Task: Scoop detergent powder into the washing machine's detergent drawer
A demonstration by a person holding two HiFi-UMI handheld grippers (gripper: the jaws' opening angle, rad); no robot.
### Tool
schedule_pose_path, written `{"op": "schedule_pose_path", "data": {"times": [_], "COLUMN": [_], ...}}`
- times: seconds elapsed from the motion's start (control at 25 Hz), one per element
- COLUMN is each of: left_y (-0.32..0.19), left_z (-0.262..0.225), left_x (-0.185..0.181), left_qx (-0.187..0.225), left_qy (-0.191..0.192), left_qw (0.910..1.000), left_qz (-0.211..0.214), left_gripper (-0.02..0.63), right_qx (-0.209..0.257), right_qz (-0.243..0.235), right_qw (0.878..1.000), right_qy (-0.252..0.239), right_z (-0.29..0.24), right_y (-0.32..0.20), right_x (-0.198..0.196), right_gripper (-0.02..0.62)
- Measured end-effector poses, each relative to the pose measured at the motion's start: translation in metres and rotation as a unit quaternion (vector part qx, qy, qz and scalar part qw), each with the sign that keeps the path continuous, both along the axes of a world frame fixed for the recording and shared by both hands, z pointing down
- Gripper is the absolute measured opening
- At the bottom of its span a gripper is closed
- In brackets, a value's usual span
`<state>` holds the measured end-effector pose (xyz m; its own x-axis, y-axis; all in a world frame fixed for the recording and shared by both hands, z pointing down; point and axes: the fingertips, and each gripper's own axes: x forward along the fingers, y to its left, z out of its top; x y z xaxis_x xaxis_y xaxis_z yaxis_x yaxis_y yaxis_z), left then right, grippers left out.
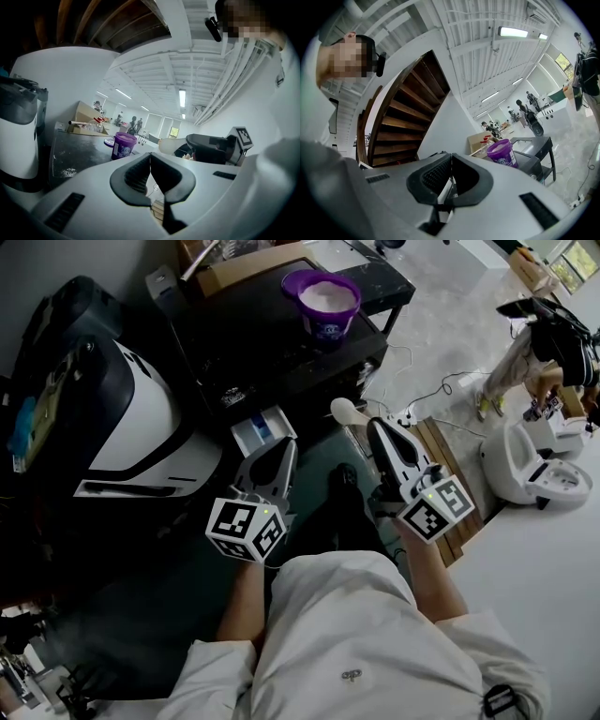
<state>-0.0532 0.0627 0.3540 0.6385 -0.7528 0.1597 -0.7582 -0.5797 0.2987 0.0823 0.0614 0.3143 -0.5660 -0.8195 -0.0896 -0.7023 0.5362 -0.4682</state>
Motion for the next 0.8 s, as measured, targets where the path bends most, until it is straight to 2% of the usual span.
{"op": "schedule_pose_path", "data": {"times": [0.8], "left_y": [-0.098], "left_z": [0.001], "left_x": [0.037], "left_qx": [-0.012], "left_qy": [-0.009], "left_qw": [0.9999], "left_qz": [-0.002], "left_gripper": [0.02], "right_qx": [-0.008], "right_qz": [-0.023], "right_qw": [1.0], "right_qy": [-0.01], "right_z": [-0.003], "right_y": [-0.105], "right_x": [0.032], "right_gripper": [0.009]}}
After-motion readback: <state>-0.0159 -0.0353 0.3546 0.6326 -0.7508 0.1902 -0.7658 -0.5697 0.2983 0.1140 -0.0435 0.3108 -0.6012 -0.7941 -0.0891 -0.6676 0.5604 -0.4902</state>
